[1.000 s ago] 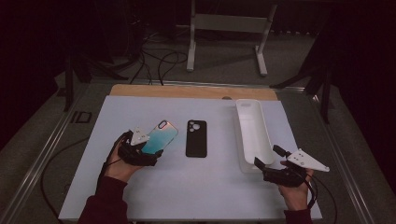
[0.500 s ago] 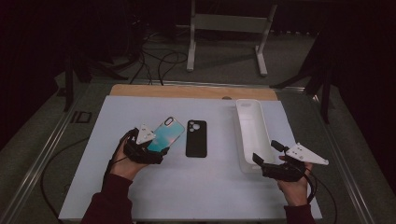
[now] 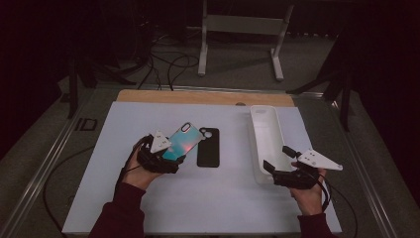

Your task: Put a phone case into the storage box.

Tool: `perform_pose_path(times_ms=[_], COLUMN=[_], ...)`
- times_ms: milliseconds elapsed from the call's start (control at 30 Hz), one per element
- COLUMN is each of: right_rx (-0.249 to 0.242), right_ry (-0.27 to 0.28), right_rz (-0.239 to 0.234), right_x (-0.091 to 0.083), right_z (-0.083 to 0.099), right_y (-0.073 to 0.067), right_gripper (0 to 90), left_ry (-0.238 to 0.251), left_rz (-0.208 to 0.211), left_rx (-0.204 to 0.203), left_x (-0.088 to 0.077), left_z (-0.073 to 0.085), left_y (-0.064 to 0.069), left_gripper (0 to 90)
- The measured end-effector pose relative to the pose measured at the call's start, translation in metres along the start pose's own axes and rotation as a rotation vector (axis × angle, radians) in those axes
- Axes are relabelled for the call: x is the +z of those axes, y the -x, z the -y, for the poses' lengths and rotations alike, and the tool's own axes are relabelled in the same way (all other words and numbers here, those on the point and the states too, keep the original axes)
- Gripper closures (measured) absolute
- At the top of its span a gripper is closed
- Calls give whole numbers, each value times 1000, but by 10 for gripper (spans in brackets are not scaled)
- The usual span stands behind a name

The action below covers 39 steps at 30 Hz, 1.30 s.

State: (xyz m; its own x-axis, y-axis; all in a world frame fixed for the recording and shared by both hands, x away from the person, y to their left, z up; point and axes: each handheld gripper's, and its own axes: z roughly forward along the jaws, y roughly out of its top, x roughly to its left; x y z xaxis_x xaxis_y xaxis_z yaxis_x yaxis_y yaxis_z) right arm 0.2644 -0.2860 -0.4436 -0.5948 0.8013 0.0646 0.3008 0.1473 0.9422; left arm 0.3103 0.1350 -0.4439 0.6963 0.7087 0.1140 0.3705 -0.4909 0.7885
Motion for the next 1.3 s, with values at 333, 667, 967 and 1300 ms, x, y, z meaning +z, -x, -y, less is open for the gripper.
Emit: perform_pose_path(times_ms=[333,667,967,1300], right_rx=[0,-4,-1,-7], right_ry=[-14,-25,-27,-30], right_rz=[-22,-38,-46,-46], right_x=[8,15,19,23], right_z=[-9,-15,-22,-27], right_y=[-1,-4,-6,-9], right_gripper=[84,84,84,84], left_ry=[23,40,49,57], left_rz=[4,10,21,34], left_rx=[17,40,61,81], left_x=[0,2,7,12], left_z=[-11,-21,-30,-38], left_y=[5,11,18,26], left_gripper=[171,171,171,171])
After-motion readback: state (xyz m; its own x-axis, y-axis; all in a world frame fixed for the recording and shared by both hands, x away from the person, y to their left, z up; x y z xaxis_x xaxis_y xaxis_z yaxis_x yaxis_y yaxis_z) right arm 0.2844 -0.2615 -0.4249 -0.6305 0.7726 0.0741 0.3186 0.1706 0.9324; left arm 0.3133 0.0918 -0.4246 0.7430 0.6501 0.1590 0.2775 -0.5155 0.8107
